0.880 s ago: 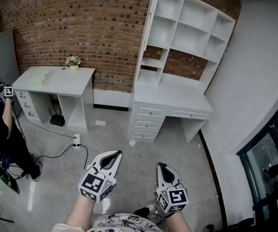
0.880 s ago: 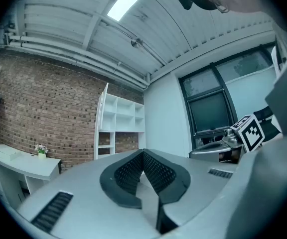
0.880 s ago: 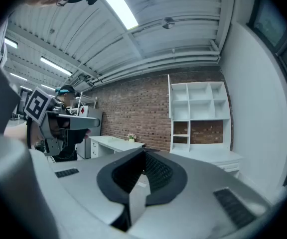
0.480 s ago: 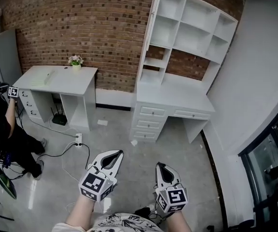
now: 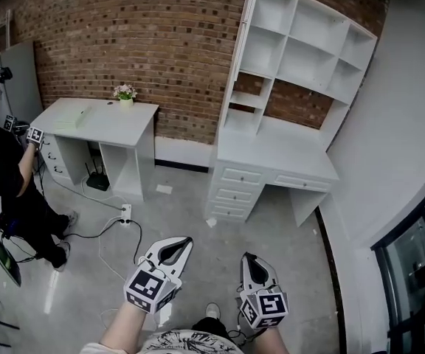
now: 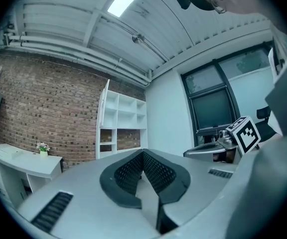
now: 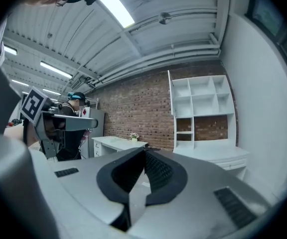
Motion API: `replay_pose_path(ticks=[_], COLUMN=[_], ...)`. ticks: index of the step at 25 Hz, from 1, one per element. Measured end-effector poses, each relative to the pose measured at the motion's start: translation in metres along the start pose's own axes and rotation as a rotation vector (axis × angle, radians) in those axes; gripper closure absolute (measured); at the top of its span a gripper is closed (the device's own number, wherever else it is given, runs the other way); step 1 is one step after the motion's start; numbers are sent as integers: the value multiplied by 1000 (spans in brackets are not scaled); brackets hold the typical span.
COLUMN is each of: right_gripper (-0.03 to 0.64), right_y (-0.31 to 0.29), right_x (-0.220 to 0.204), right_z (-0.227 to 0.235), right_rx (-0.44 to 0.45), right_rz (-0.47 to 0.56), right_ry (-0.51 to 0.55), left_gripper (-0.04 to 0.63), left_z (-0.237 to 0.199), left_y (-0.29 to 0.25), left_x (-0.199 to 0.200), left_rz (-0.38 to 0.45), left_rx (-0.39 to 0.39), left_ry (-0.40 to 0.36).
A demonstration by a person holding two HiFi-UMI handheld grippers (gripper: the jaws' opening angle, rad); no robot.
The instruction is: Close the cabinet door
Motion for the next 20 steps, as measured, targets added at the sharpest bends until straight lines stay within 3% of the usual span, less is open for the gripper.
replay_pose_path(ticks=[3, 9, 20], right_gripper=[612, 612, 612], right_y=[-25, -85, -190], right_x=[1, 8, 19], right_z=[8, 31, 132], right_rx=[14, 65, 106], right_rz=[-10, -20, -31], right_ry=[-5, 36, 37], left_gripper=[583, 583, 583], left_z=[-9, -51, -95], left_y=[-13, -54, -186], left_x=[3, 2, 14], left_rz=[-30, 3, -6], left_rx=[22, 100, 139], left_ry=[12, 15, 15])
Point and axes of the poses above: the fingertips, and each gripper's own axes: y backward along the fingers, z to its right, x out of its top, the point moved 3 cm from there along y, backward along the fingers, and after that the axes turned 12 degrees about -x, right-handed, at the moved point
